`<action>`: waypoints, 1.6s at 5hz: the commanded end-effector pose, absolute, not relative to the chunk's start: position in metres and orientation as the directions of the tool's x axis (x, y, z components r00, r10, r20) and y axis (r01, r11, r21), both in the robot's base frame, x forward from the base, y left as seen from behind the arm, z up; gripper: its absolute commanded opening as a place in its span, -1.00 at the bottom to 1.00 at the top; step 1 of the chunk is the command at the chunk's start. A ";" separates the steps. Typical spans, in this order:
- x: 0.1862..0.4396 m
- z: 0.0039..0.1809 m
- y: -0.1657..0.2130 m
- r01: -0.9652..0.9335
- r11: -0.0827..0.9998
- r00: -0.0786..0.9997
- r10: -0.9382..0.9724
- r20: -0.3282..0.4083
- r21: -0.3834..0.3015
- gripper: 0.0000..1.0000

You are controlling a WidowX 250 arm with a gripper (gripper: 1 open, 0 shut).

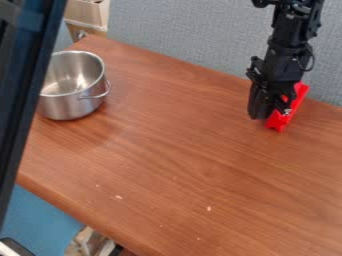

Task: Put the red object in the metal pot

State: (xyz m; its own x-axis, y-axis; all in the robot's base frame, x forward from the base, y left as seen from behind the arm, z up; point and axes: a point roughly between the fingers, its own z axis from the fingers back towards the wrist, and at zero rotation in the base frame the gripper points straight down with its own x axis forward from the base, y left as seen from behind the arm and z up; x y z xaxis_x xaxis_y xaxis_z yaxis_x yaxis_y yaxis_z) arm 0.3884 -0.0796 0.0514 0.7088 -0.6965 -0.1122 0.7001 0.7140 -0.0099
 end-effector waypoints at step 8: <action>0.396 0.130 -0.062 0.557 0.824 0.825 -0.563 0.050 0.102 1.00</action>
